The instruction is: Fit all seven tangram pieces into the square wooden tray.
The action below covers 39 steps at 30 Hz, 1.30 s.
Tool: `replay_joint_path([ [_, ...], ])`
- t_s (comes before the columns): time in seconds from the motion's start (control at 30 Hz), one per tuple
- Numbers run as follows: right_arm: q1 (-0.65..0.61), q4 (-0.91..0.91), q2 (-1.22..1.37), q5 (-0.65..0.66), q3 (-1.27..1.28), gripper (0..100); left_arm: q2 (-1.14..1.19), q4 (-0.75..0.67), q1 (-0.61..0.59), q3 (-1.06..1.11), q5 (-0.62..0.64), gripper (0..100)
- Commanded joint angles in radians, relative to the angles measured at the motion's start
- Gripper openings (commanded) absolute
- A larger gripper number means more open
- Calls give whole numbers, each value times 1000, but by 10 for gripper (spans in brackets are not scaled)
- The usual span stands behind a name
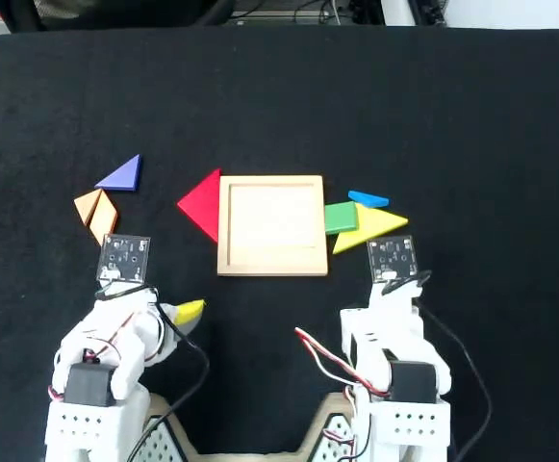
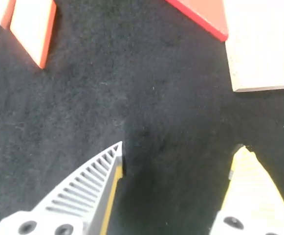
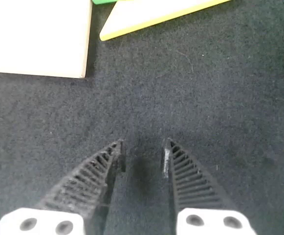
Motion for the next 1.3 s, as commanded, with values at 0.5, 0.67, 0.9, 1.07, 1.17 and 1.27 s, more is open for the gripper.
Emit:
replay_joint_path([
  [0.5, 5, -229, -59, 6, -1, 136, -9, -269, -101, 19, 210, 341],
  [0.67, 5, -229, -59, 6, -1, 136, -9, -321, -225, 19, 354, 341],
  [0.9, 5, -227, -58, 6, -1, 135, -8, -210, -117, 19, 377, 341],
  [1.07, 5, -250, -61, 8, -1, 137, -8, -215, -84, 19, 374, 340],
  [1.17, 11, -269, -56, 6, -1, 135, -8, -201, -84, 19, 374, 340],
  [1.27, 8, -224, -56, 6, -1, 136, -8, -199, -74, 19, 374, 340],
])
